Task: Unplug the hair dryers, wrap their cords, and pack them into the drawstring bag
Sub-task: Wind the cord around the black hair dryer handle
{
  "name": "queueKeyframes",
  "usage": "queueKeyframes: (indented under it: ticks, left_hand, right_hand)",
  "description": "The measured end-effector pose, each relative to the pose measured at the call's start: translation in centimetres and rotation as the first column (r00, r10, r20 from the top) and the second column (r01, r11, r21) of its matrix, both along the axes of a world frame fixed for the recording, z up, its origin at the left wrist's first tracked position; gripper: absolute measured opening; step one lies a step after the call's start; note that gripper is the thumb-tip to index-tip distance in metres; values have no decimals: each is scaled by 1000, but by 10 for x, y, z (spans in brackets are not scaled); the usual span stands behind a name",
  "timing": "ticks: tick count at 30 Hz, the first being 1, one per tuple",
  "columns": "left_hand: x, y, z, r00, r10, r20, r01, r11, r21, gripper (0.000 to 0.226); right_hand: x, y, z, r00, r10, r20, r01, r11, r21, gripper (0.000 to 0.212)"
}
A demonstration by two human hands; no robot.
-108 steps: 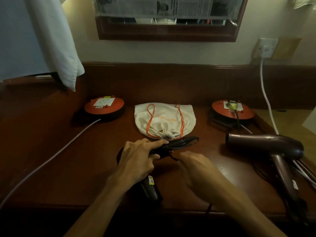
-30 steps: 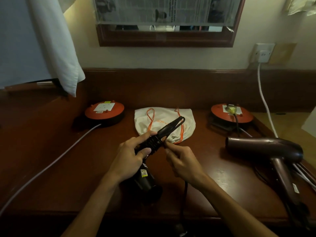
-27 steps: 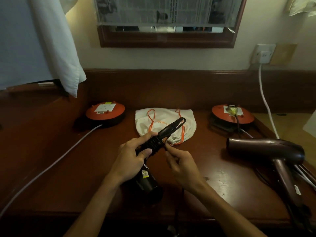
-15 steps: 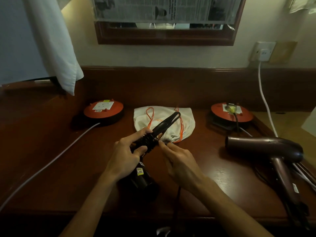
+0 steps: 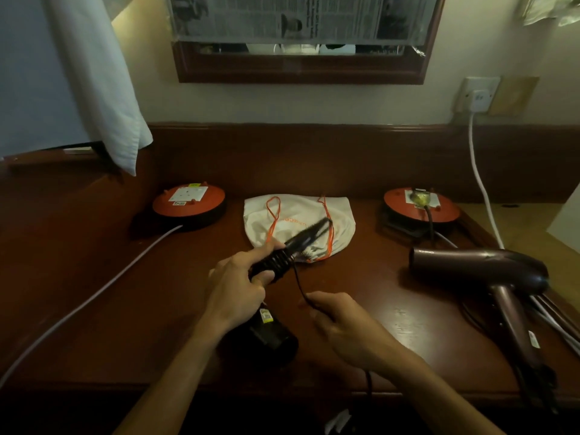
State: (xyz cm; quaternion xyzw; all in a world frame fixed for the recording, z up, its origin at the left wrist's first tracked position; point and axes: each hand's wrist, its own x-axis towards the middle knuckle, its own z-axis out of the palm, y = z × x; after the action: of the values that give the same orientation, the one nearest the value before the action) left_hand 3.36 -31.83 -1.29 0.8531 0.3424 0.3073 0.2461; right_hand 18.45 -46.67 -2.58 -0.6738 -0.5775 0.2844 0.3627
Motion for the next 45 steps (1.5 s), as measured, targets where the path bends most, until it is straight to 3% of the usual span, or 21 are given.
queueKeyframes:
  ticks: [3, 6, 11, 16, 26, 31, 37, 40, 42, 45]
  left_hand:
    - [4, -11, -4, 972, -7, -235, 51, 982, 182, 61]
    - [2, -4, 0, 943, -84, -323, 128, 985, 117, 58]
    - [0, 0, 1, 893, -170, -417, 236, 966, 110, 62]
    - [-2, 1, -3, 890, -179, -420, 254, 959, 129, 67]
    - [-12, 6, -6, 899, -282, -335, 348, 925, 152, 65]
    - [-12, -1, -5, 886, -316, -338, 393, 900, 191, 69]
    - [-10, -5, -3, 864, -327, -382, 421, 886, 194, 76]
    - [-10, 3, -1, 849, -353, -394, 438, 886, 149, 73]
    - [-12, 8, 0, 867, -353, -352, 406, 910, 87, 73]
    - [-16, 13, 0, 894, -327, -305, 352, 936, 28, 70]
  right_hand:
    - [10, -3, 17, 963, 85, 254, -74, 996, -53, 20]
    - [21, -3, 40, 893, 153, 424, -136, 988, -69, 18]
    - [45, 25, 70, 841, 174, 513, -187, 982, -28, 18]
    - [69, 56, 67, 882, 102, 460, -146, 987, 62, 9]
    - [89, 81, 38, 955, 208, 210, -206, 978, -32, 10]
    - [103, 85, 30, 970, 216, -115, -234, 956, -179, 14]
    - [94, 94, 25, 962, 242, -126, -267, 933, -243, 12]
    - [95, 89, 12, 970, 143, -199, -193, 946, -262, 23]
    - [97, 79, -3, 895, 33, -445, -173, 945, -277, 35]
    - [91, 61, -25, 621, -25, -784, -211, 957, -198, 28]
